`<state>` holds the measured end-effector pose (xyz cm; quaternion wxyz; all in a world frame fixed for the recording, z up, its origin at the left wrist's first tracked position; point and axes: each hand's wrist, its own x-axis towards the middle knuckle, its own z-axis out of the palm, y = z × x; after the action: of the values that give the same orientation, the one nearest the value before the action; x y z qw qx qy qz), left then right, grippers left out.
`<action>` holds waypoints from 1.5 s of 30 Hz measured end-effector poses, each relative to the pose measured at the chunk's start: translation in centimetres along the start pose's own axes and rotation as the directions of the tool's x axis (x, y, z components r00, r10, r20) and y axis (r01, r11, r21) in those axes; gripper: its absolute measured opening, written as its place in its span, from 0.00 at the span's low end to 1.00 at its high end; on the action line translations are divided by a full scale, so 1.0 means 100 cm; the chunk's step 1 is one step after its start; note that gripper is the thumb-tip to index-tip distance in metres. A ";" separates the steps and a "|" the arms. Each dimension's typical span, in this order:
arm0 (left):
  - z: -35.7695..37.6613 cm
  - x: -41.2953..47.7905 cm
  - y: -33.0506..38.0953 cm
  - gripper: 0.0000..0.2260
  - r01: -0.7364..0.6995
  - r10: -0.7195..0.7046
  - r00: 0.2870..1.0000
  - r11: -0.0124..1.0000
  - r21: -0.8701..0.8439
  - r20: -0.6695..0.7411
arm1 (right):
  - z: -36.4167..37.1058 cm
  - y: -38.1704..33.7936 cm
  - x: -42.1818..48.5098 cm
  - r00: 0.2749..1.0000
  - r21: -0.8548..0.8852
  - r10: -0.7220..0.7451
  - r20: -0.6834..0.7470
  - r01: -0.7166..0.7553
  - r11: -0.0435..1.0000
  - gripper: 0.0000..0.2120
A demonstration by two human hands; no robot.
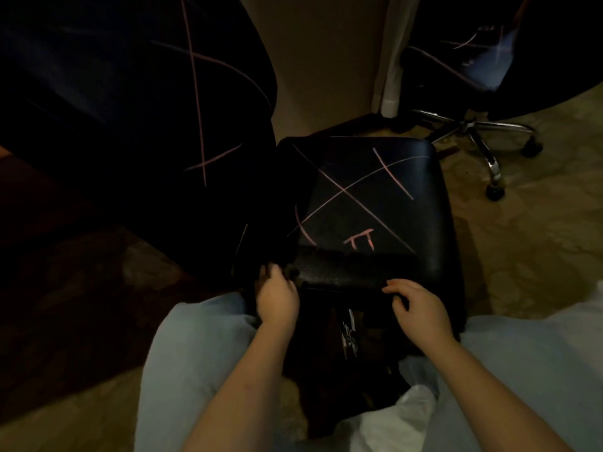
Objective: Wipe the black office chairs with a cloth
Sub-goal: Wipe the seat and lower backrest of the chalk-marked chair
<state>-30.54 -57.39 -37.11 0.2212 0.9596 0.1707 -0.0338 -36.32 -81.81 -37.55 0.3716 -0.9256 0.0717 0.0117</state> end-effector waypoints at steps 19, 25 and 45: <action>0.011 -0.047 0.003 0.28 -0.529 0.521 0.848 0.843 0.098 0.095 | -0.001 -0.001 0.001 1.000 0.005 0.000 0.006 0.000 1.000 0.12; 0.003 -0.037 -0.003 0.25 -0.271 0.276 0.959 0.959 0.080 -0.057 | 0.001 -0.003 0.003 1.000 0.009 0.007 -0.016 -0.007 1.000 0.12; 0.014 -0.042 0.011 0.15 -0.387 0.386 0.922 0.922 -0.026 -0.037 | -0.002 0.005 -0.001 0.999 0.035 -0.020 0.035 0.018 0.999 0.12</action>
<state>-34.11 -60.20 -37.32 0.2366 0.9710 -0.0181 0.0281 -36.52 -82.26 -37.73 0.3887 -0.9193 0.0564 0.0235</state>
